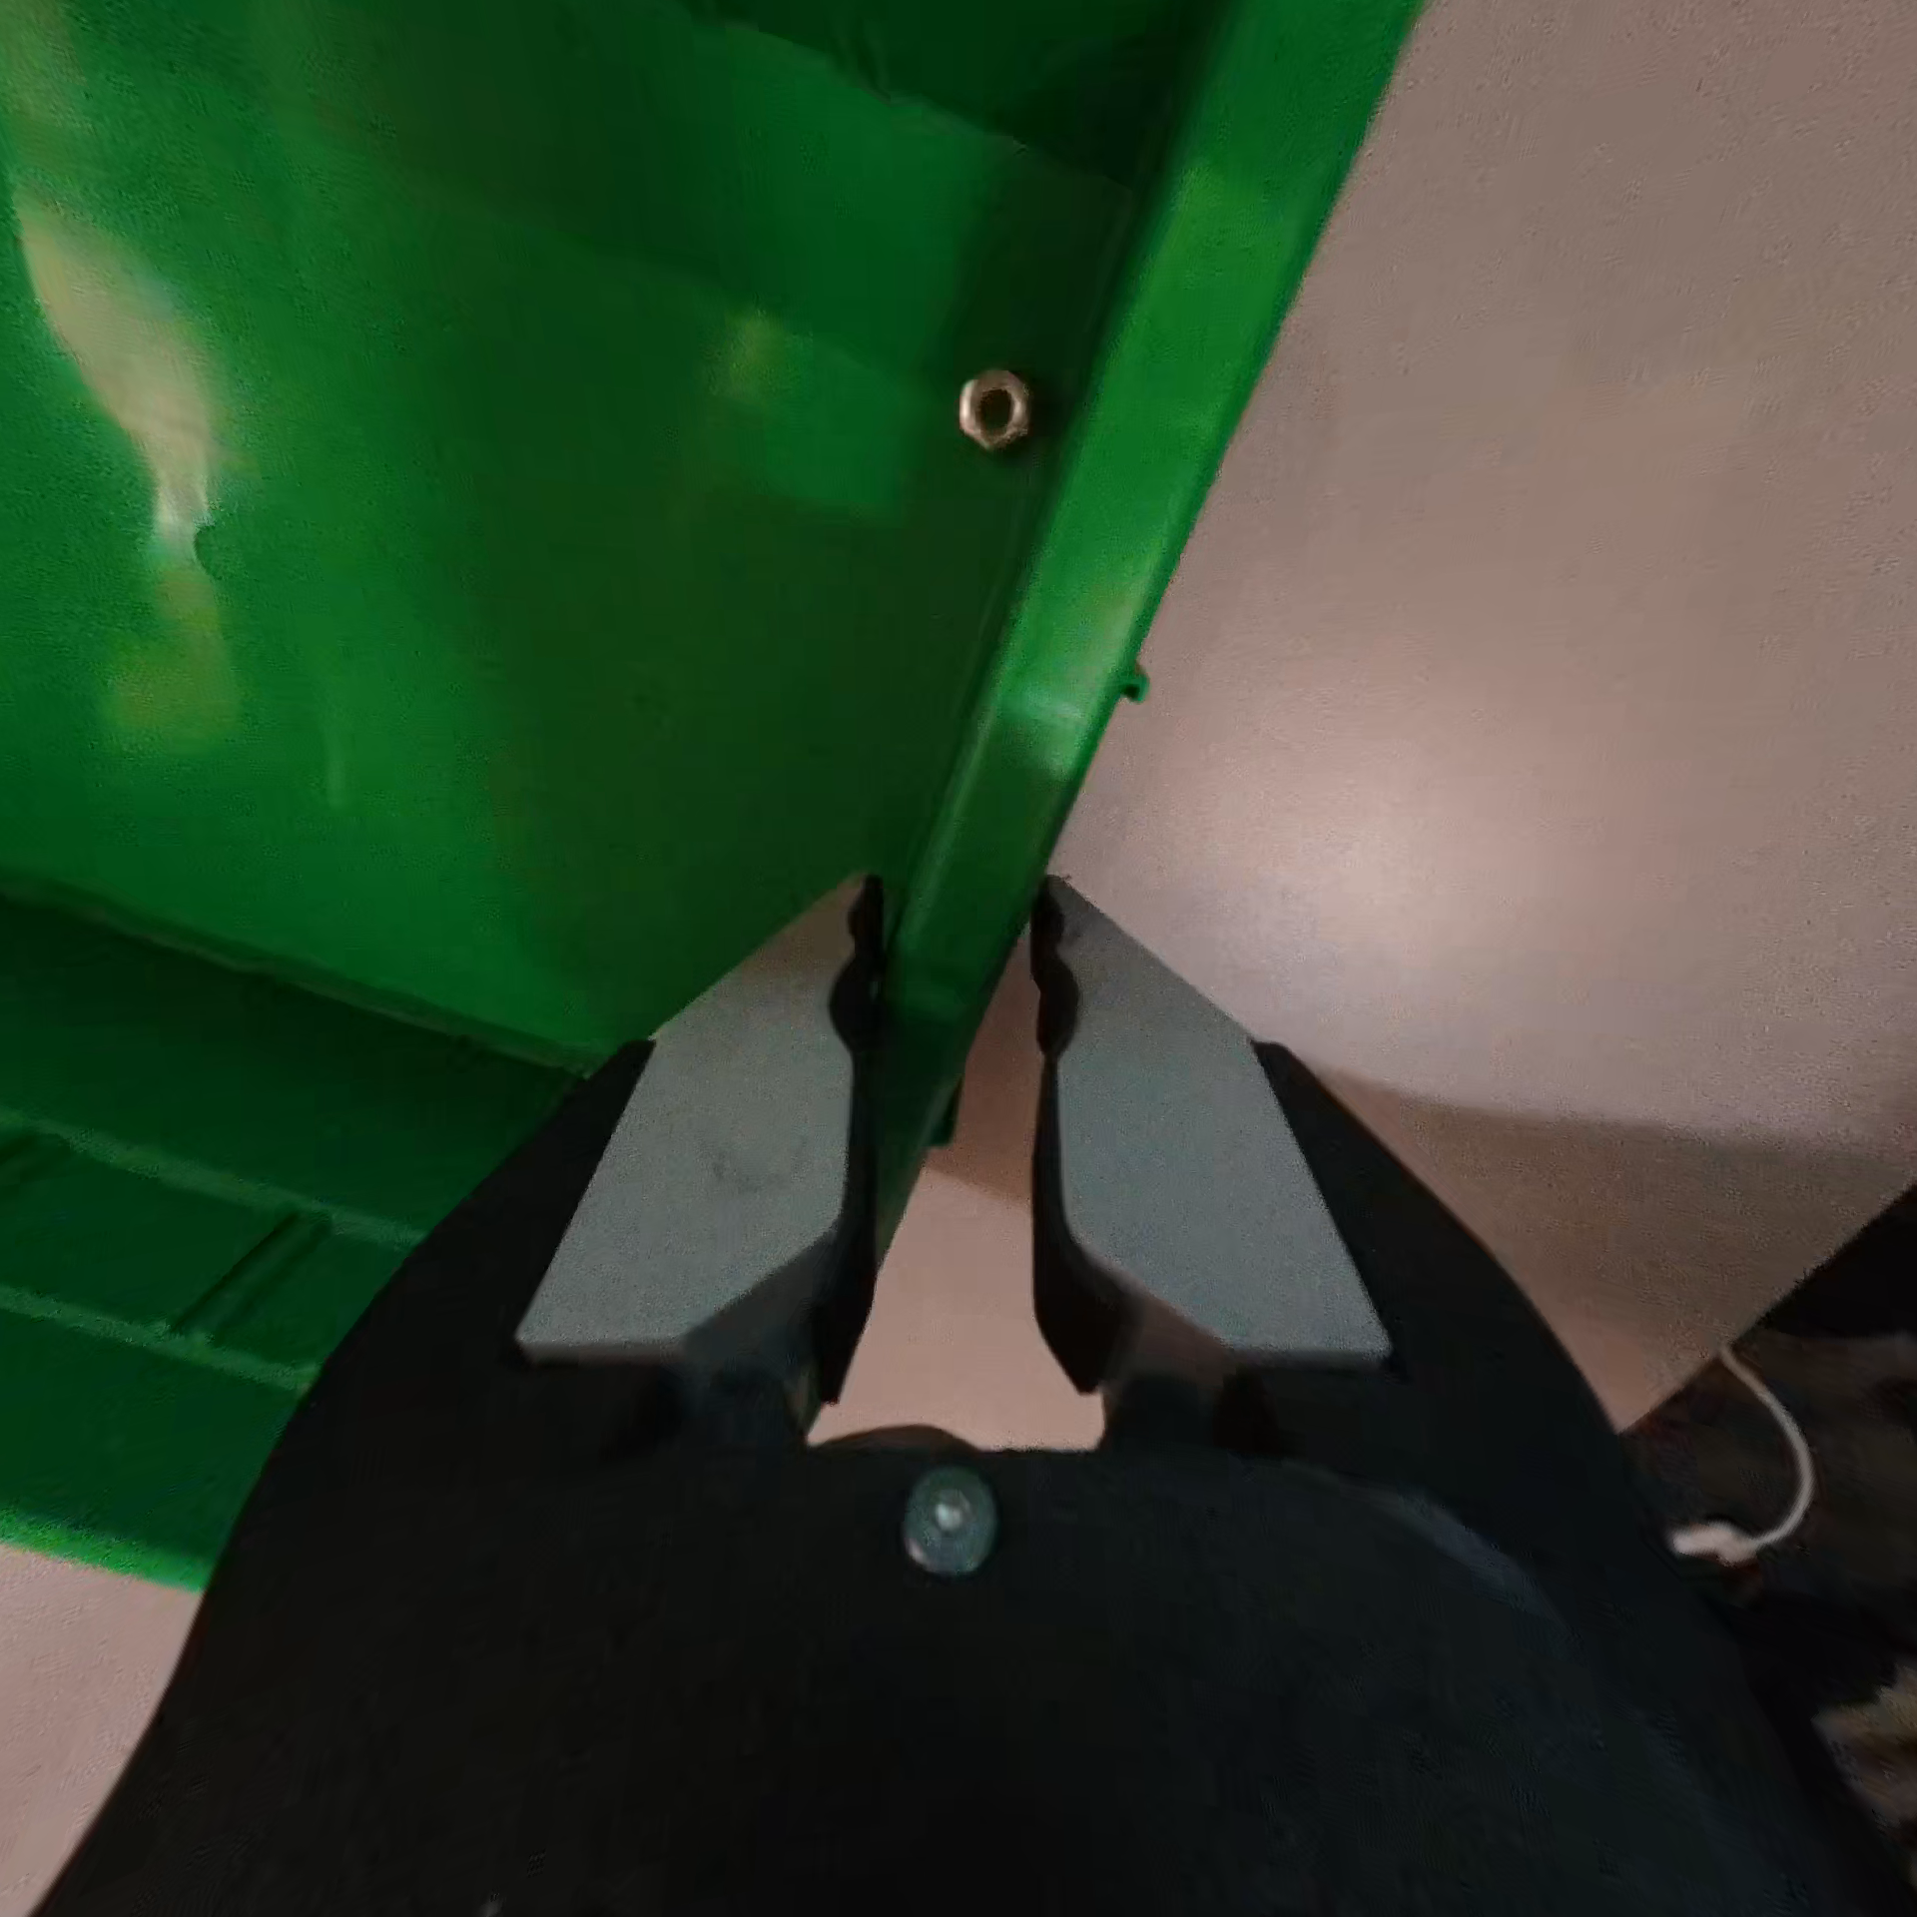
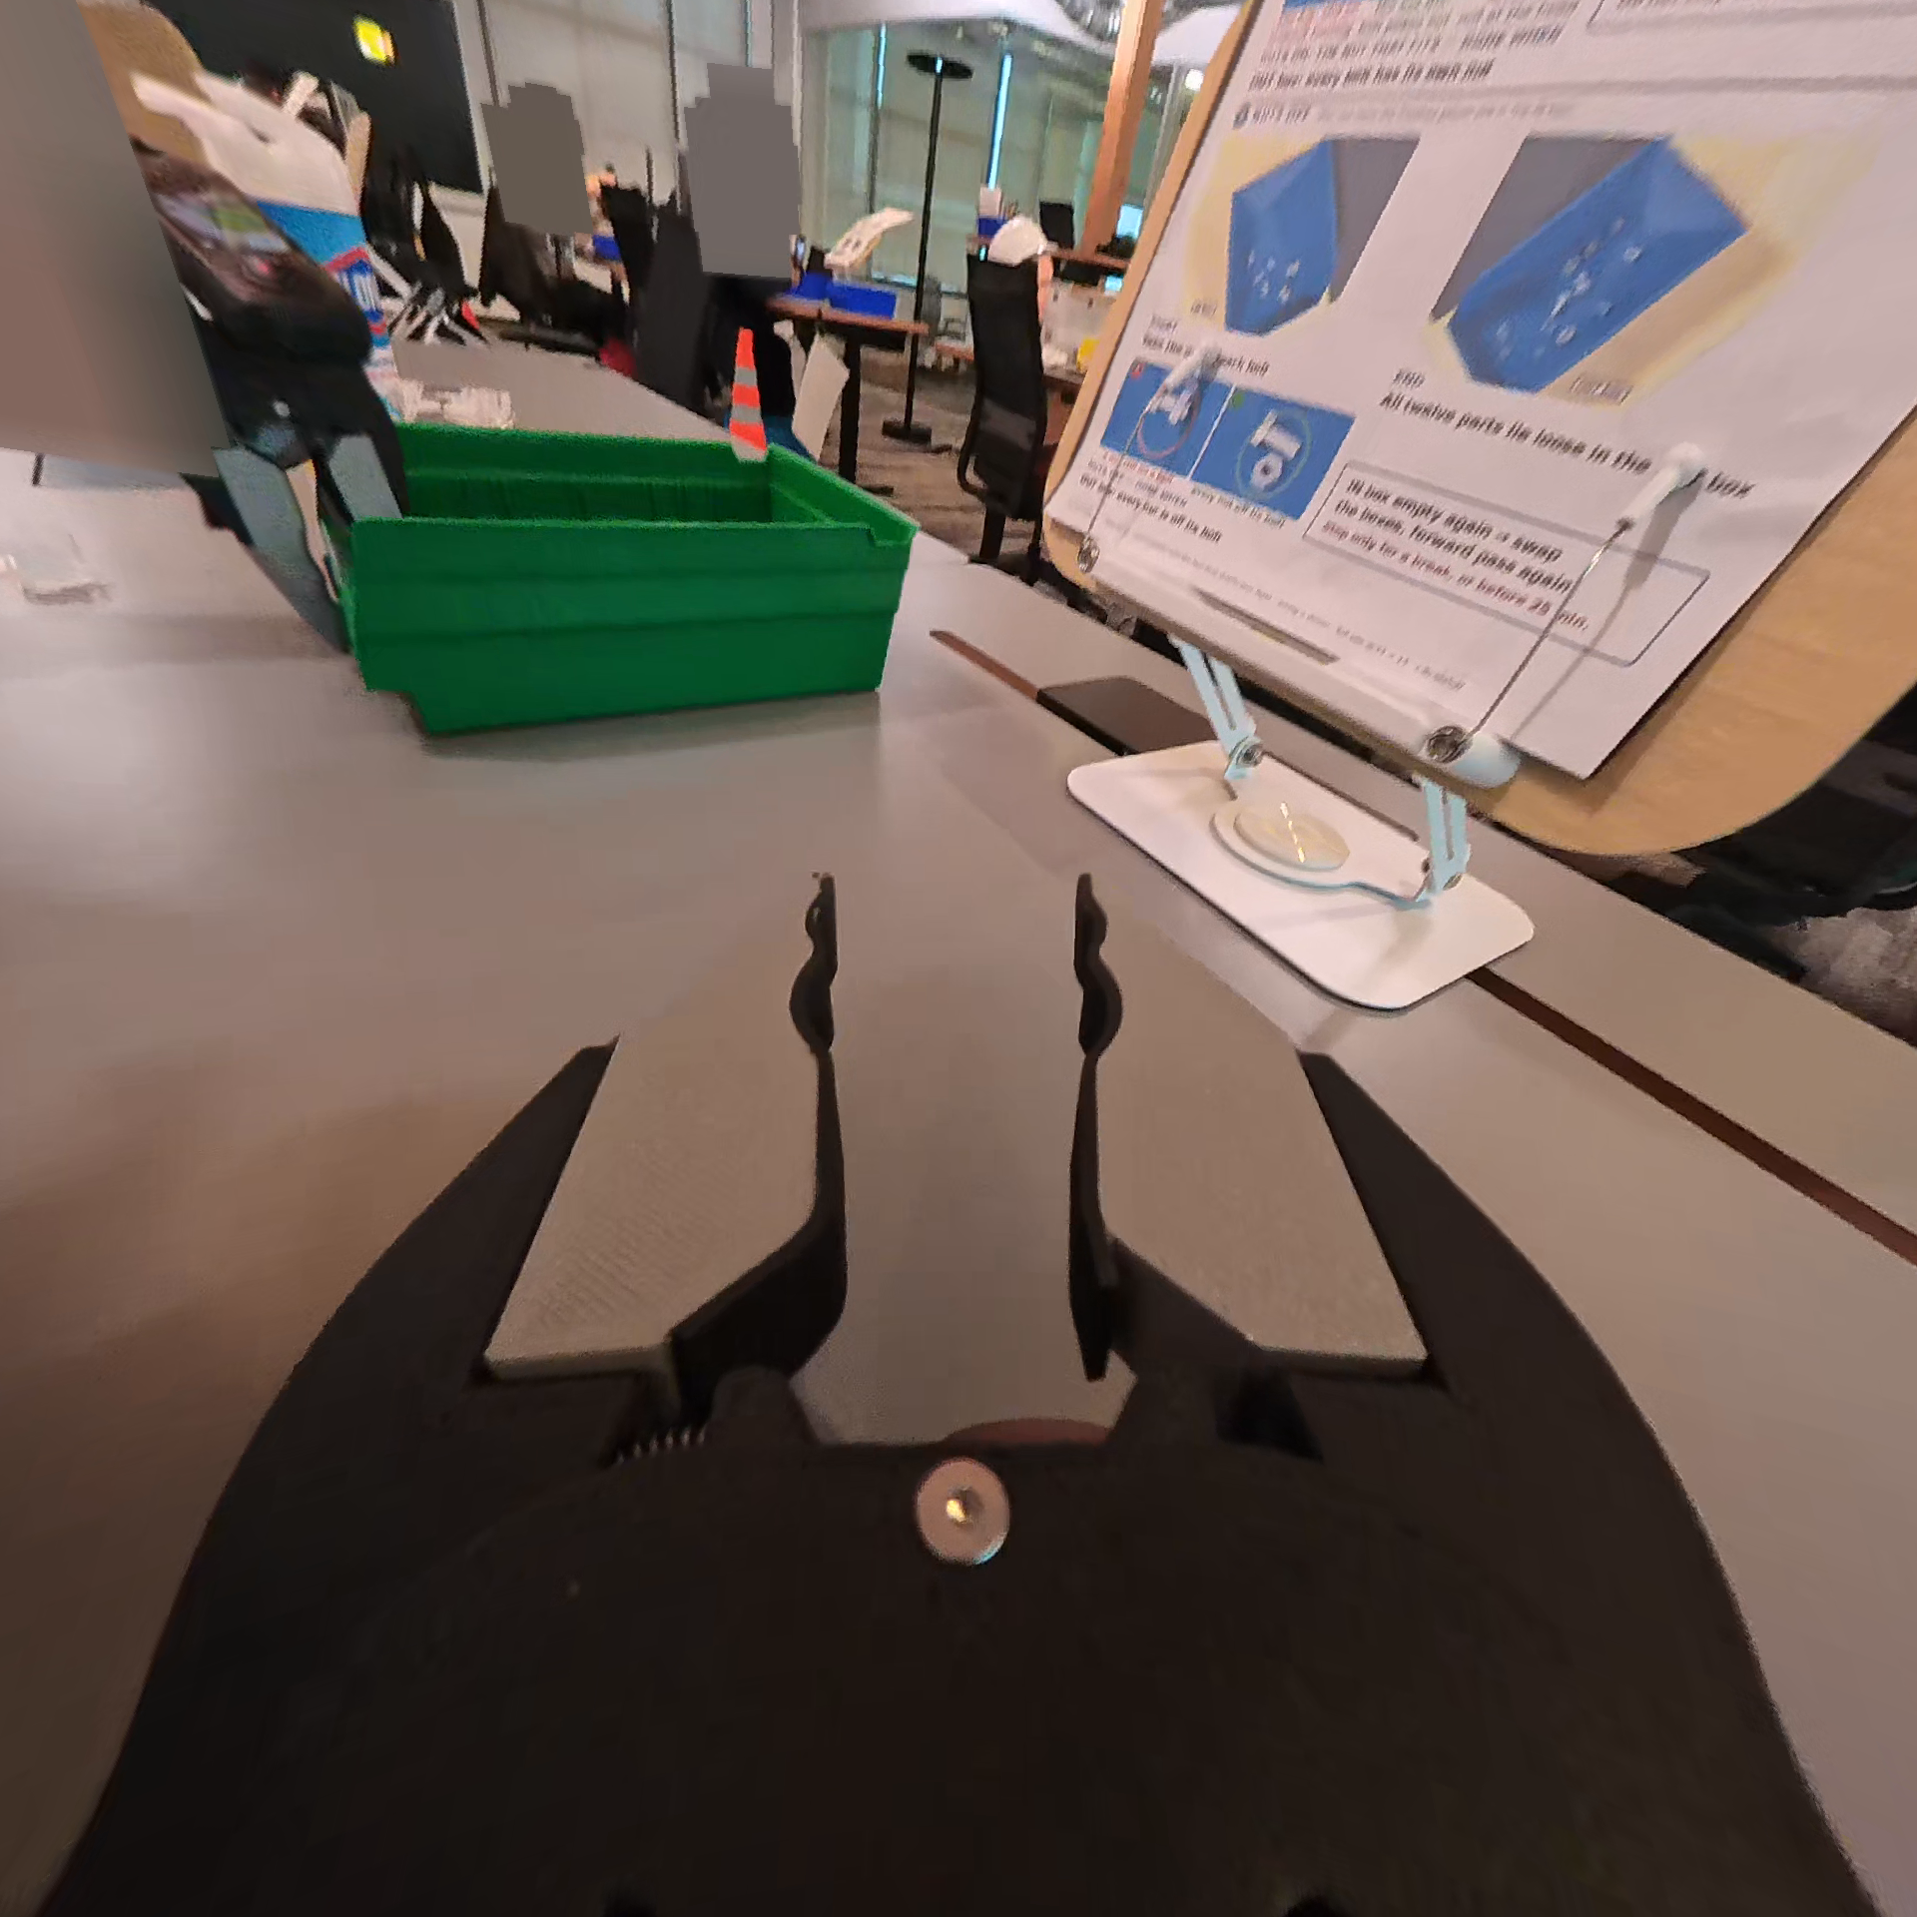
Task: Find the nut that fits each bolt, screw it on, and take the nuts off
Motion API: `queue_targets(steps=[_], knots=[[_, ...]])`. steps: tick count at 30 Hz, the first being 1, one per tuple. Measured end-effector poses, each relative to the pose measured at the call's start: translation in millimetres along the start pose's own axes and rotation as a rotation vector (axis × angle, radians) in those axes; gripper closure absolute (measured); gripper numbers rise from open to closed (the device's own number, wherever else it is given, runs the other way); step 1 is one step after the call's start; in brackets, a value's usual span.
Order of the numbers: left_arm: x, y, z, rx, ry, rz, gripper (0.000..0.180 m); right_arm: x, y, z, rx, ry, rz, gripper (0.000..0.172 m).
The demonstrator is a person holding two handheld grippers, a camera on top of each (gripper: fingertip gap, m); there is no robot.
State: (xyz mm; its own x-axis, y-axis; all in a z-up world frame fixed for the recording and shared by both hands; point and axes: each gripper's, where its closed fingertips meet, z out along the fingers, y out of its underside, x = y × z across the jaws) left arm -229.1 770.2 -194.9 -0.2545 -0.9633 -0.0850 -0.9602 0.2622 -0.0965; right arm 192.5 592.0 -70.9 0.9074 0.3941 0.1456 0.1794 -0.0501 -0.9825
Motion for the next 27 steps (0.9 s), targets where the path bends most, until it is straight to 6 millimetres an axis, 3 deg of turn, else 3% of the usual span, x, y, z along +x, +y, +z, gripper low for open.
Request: queue_targets(steps=[2, 4, 7, 9, 10, 12, 17, 19, 20, 22, 24, 27], knots=[[-1, -8, -22, -0.009, 0.061, 0.089, 0.156, -1, -5, -3, 0.017, 0.004, 0.001, 0.13], [1, -22, -66, 0.036, 0.209, 0.132, 0.158, -4, -8, -3, 0.027, -0.01, 0.014, 0.131], [-19, -27, -130, 0.018, 0.381, 0.097, 0.157, -12, -7, 2, 0.02, -0.05, 0.034, 0.131], [-32, -34, -146, 0.022, 0.43, 0.073, 0.156, -18, -4, 4, 0.0, -0.059, 0.019, 0.131], [-34, -39, -146, 0.035, 0.438, 0.073, 0.157, -20, -3, 5, -0.009, -0.061, 0.006, 0.131], [-32, -42, -125, 0.022, 0.378, 0.083, 0.158, -26, -1, 5, -0.025, -0.069, -0.025, 0.131], [2, -35, -25, 0.026, 0.049, 0.184, 0.159, -36, -1, 8, -0.04, -0.087, -0.086, 0.132], [12, -30, 0, 0.034, -0.013, 0.156, 0.159, -37, 0, 9, -0.044, -0.094, -0.081, 0.132], [15, -28, 3, 0.037, -0.026, 0.144, 0.158, -36, 0, 9, -0.039, -0.095, -0.068, 0.132], [17, -43, -11, 0.149, -0.011, 0.111, 0.157, -37, 0, 10, -0.035, -0.11, -0.032, 0.132], [11, -64, -40, 0.26, -0.001, 0.114, 0.147, -38, 0, 10, -0.034, -0.118, -0.012, 0.132], [-32, -109, -89, 0.423, -0.096, 0.118, 0.158, -38, 0, 10, -0.032, -0.108, -0.023, 0.133]])
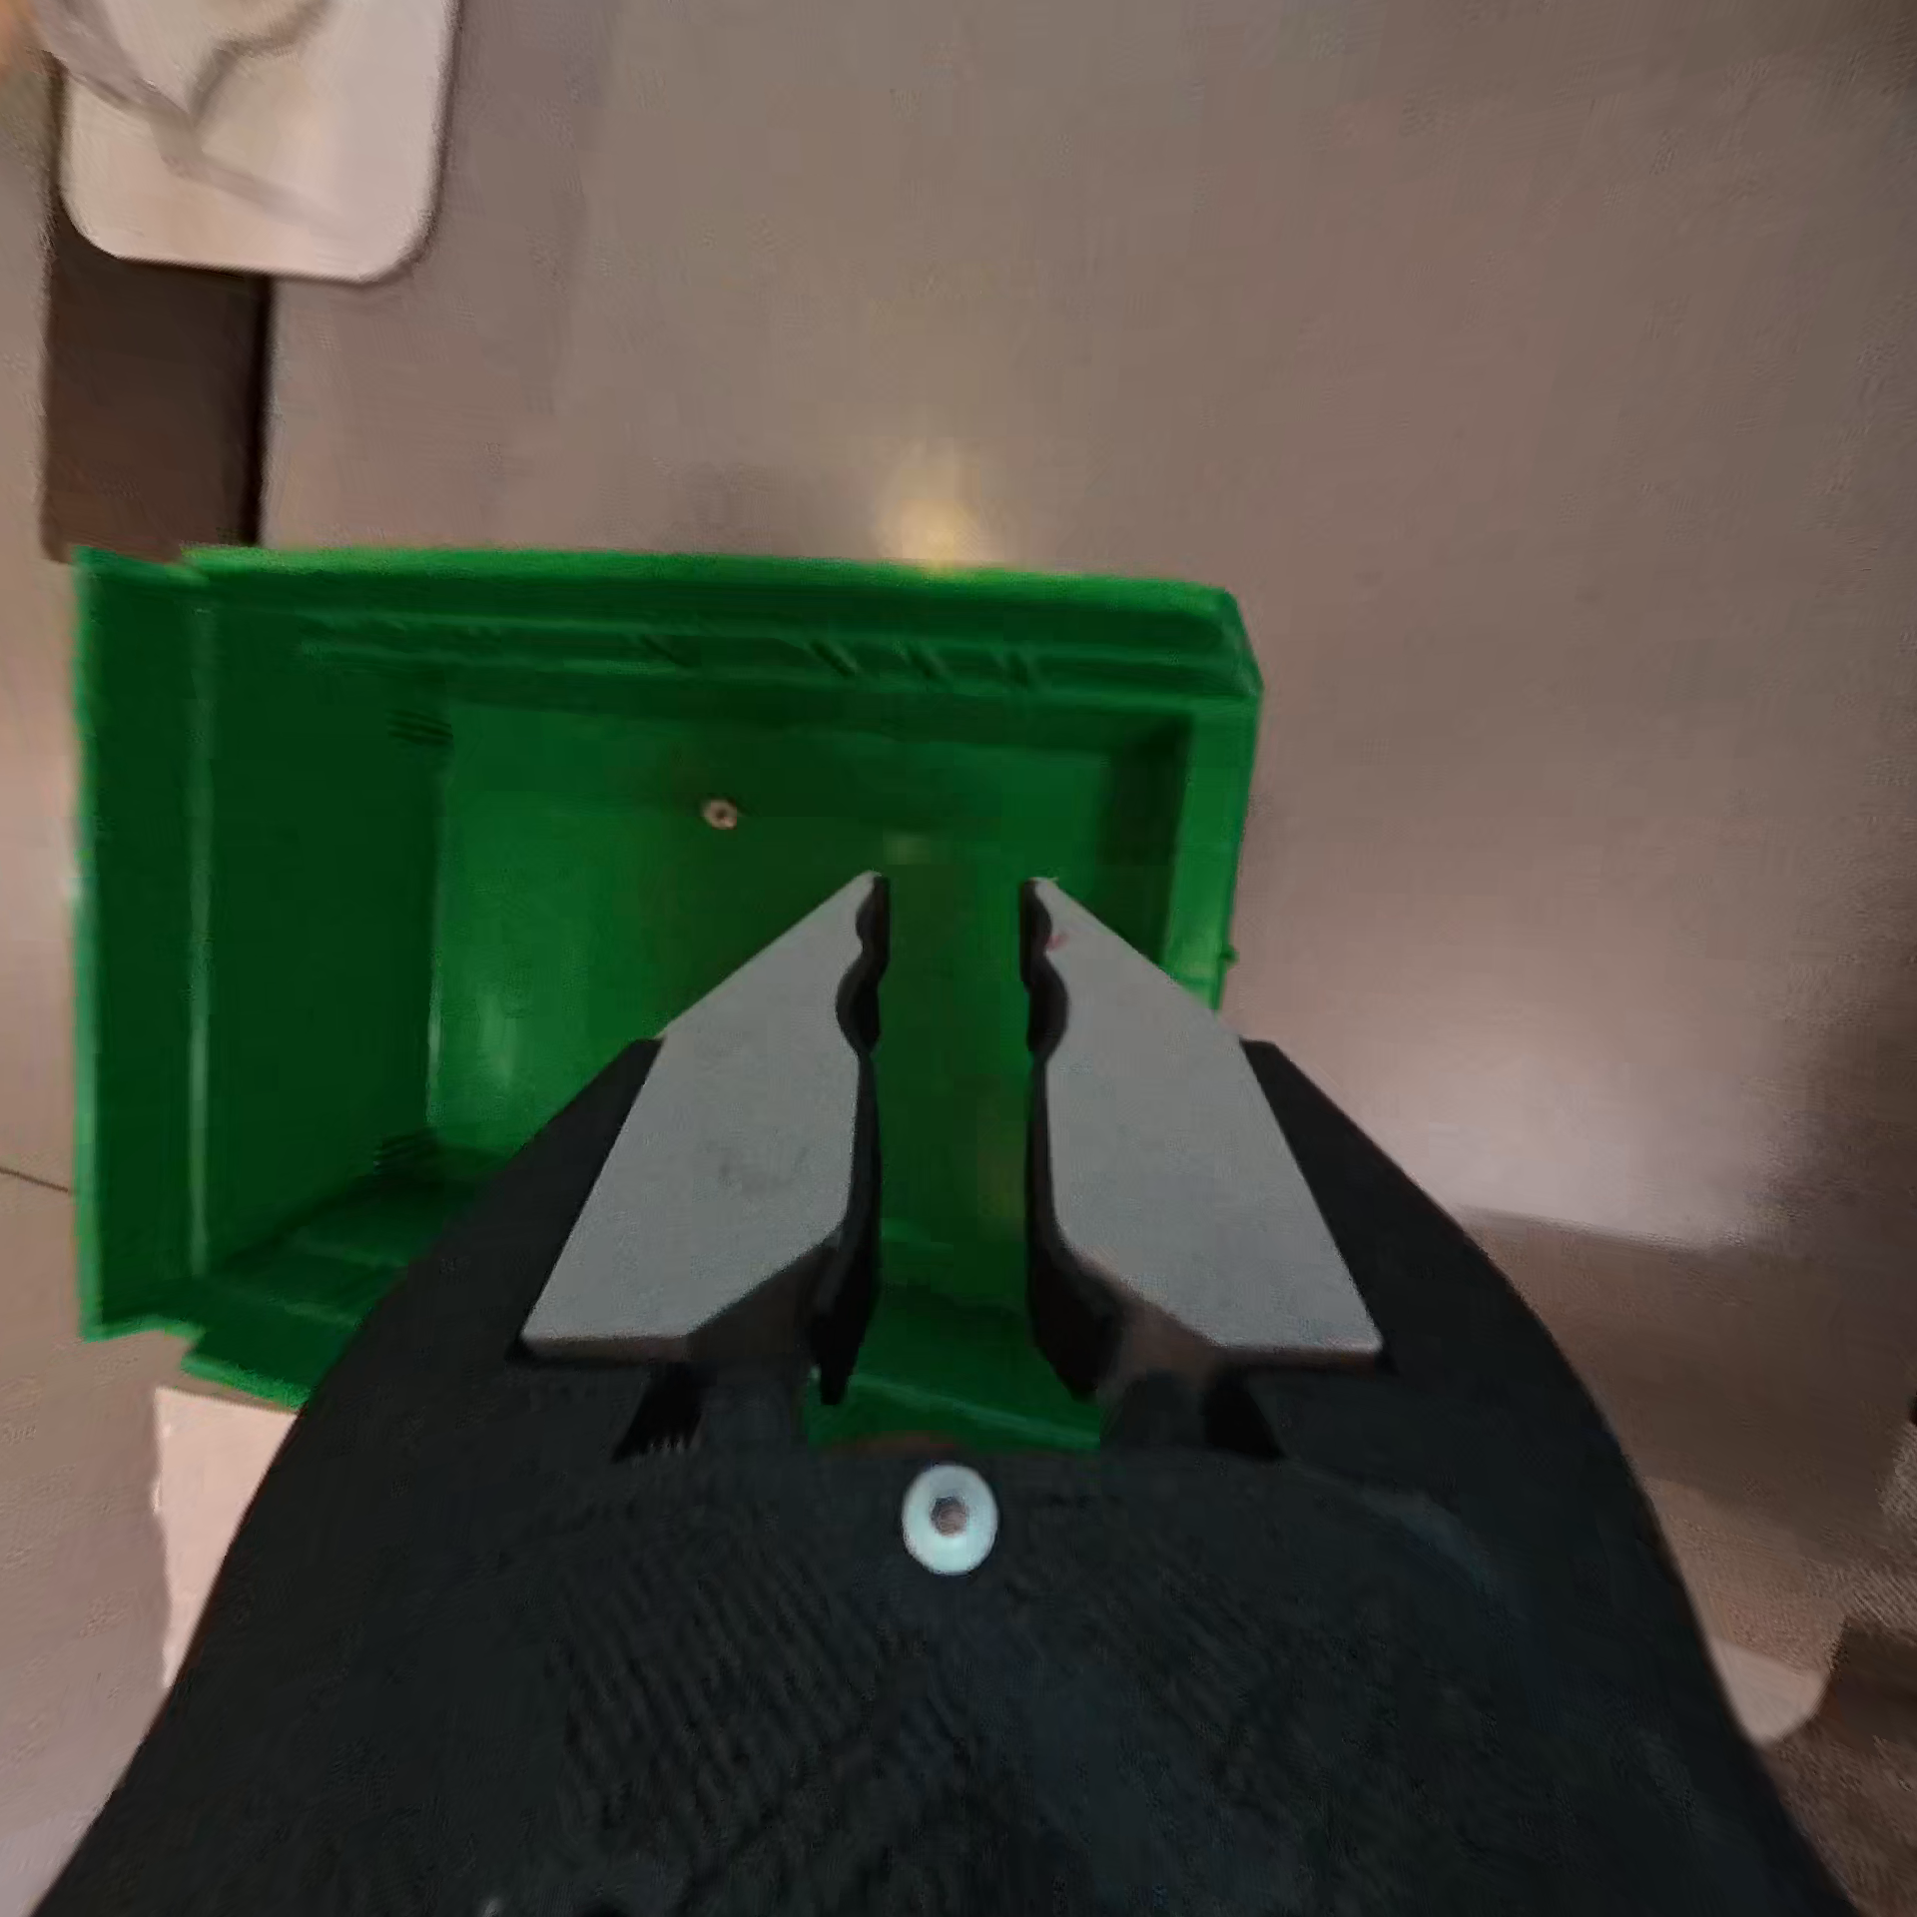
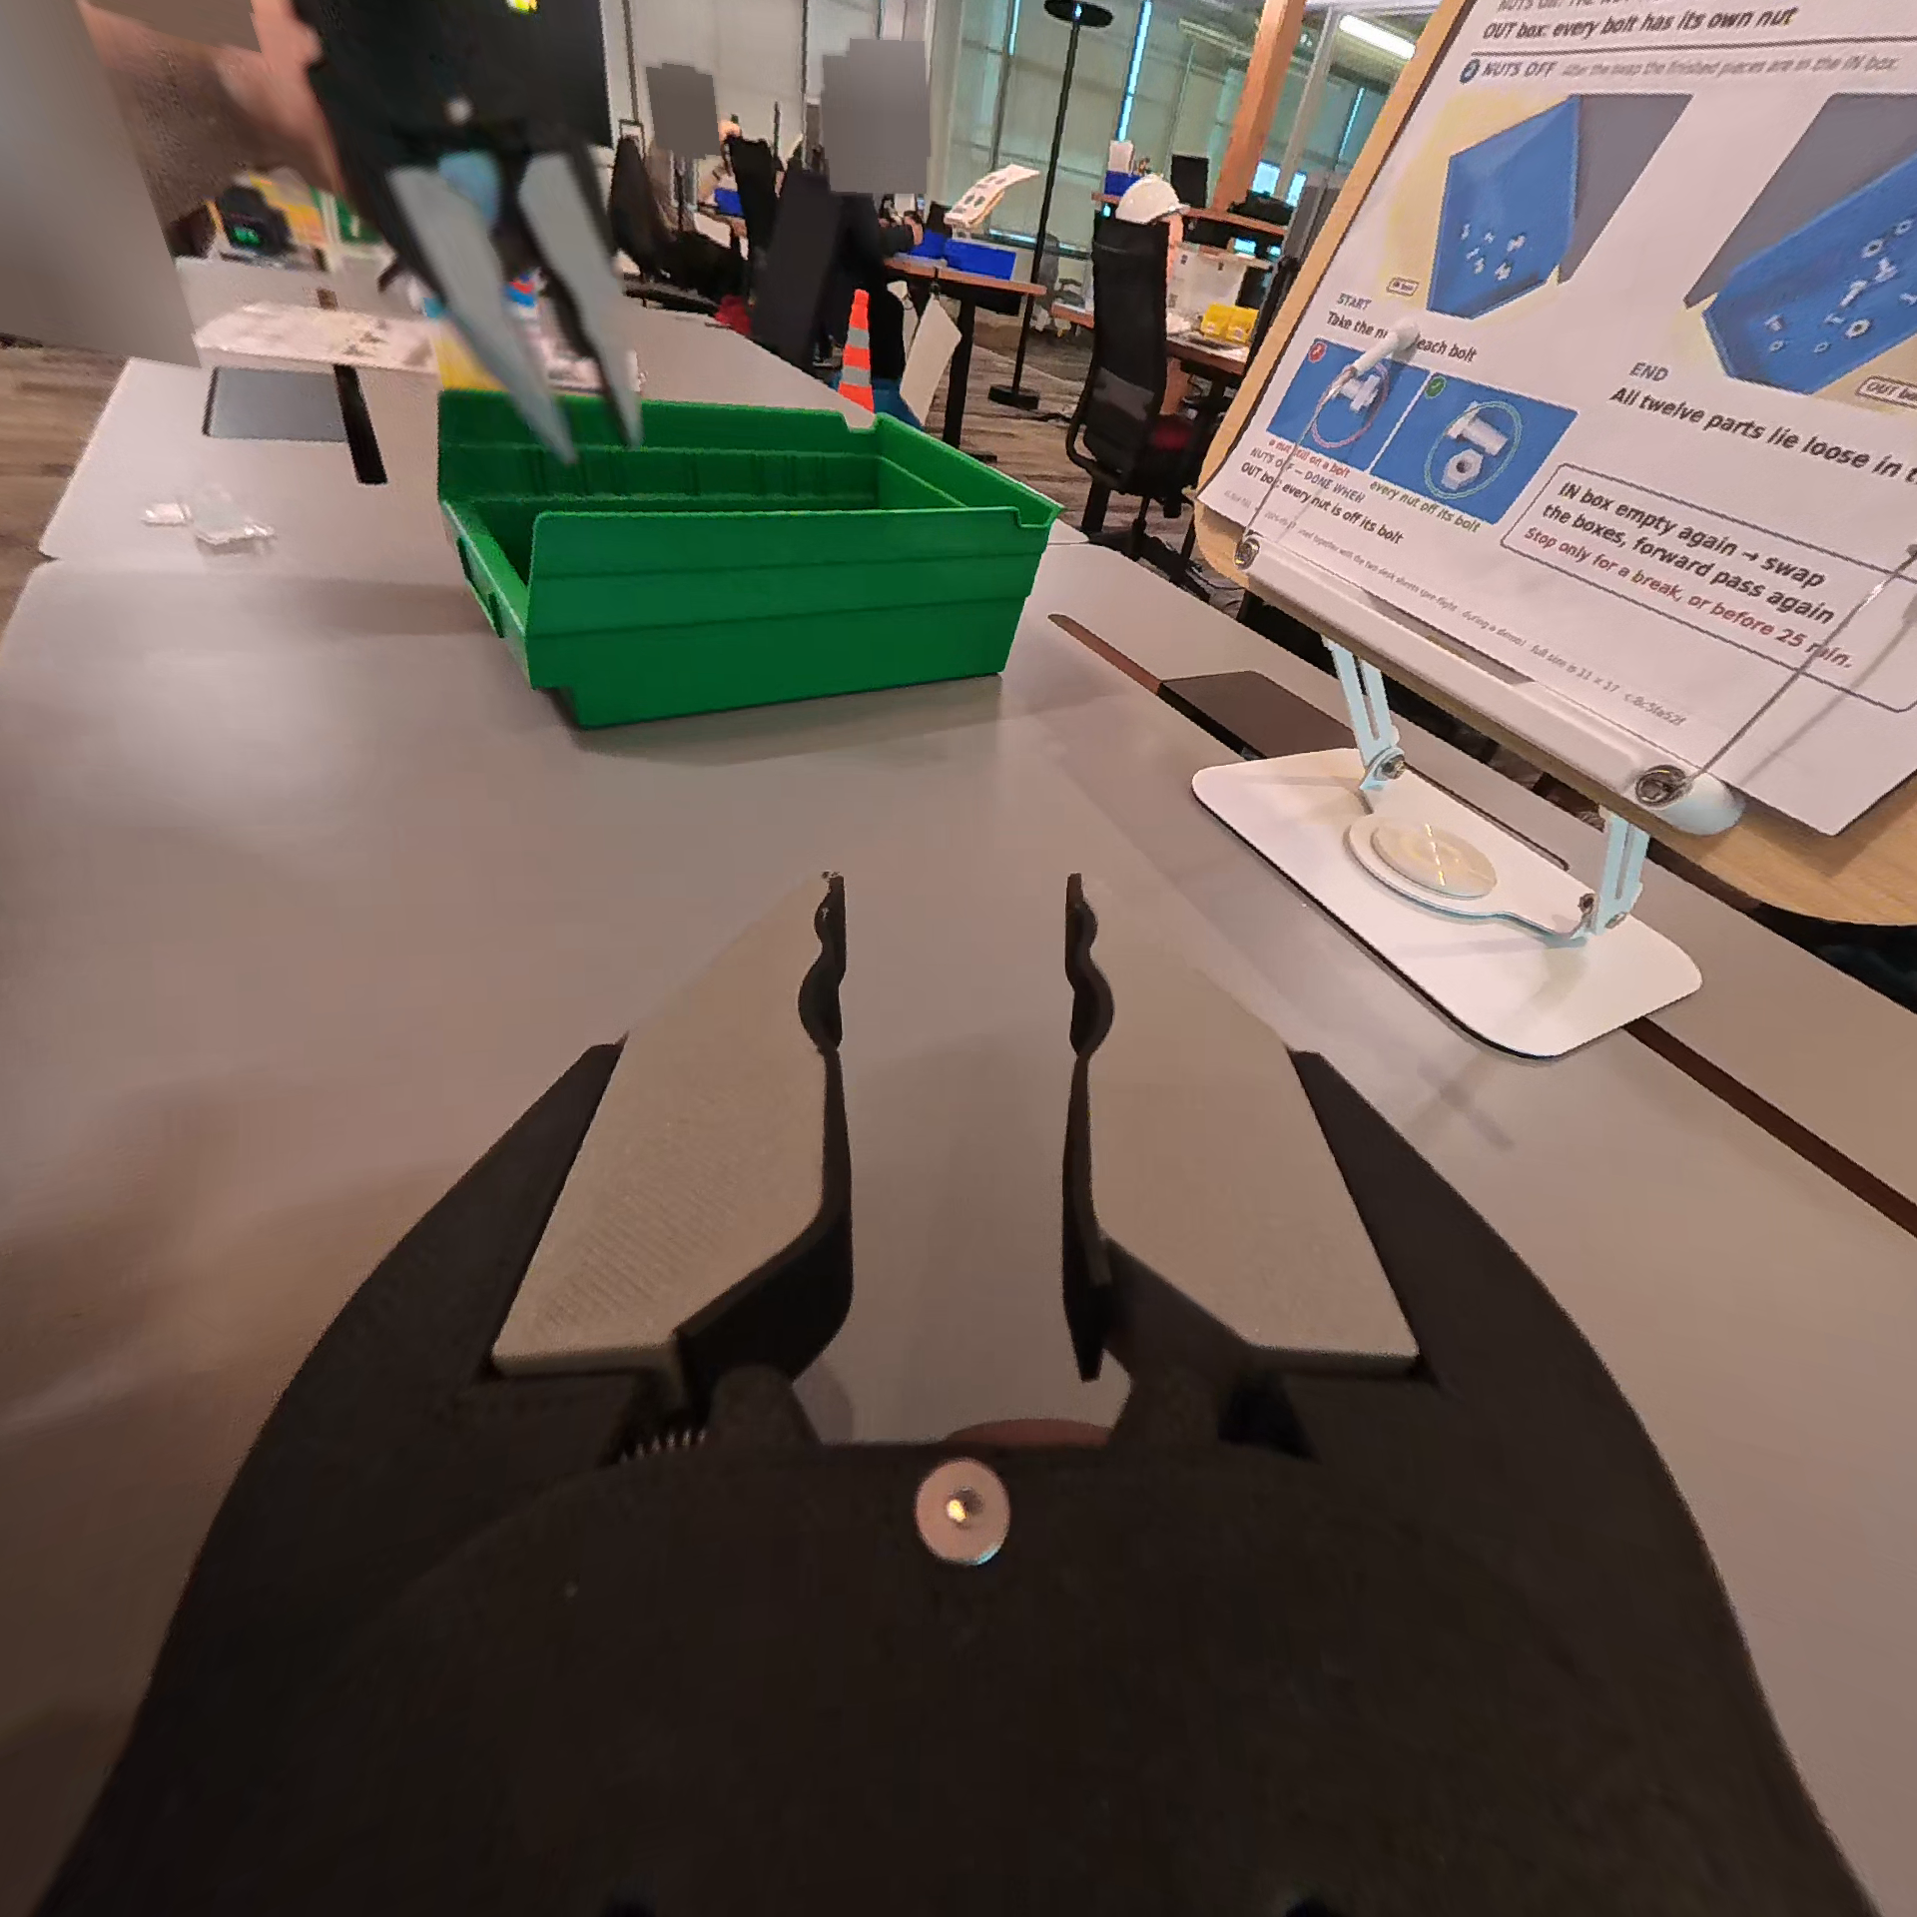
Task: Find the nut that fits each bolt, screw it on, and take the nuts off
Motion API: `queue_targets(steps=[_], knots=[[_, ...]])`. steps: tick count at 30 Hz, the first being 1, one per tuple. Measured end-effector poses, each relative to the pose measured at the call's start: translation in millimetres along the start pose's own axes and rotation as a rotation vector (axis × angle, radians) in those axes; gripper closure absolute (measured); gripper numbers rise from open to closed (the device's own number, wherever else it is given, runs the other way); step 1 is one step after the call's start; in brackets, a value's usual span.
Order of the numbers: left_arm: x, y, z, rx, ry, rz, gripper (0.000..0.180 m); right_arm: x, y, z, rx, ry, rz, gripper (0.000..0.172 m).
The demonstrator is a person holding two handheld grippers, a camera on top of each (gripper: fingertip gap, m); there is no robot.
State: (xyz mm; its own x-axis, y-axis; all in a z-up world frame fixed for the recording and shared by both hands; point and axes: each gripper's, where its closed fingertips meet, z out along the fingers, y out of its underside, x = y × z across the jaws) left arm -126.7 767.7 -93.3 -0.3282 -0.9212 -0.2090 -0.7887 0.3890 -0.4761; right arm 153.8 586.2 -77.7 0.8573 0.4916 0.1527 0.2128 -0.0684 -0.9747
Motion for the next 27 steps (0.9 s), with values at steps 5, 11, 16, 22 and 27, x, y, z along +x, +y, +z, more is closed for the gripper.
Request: queue_targets(steps=[5, 11, 16, 22, 27], knots=[[-64, 1, 59, -0.158, 0.069, -0.06, 0.139, -4, 4, 3, -0.024, -0.005, -0.009, 0.132], [-73, 37, 121, -0.278, 0.162, -0.087, 0.157, -4, -3, -2, -0.003, 0.004, -0.032, 0.133], [-76, 35, 125, -0.232, 0.132, -0.065, 0.18, -2, -9, -7, 0.022, 0.004, -0.022, 0.133], [-83, 35, 113, -0.218, 0.124, -0.074, 0.18, -2, -13, -10, 0.043, 0.004, -0.017, 0.134], [-100, 20, 86, -0.124, 0.092, -0.188, 0.171, -4, -8, -8, 0.024, -0.003, -0.017, 0.133]])
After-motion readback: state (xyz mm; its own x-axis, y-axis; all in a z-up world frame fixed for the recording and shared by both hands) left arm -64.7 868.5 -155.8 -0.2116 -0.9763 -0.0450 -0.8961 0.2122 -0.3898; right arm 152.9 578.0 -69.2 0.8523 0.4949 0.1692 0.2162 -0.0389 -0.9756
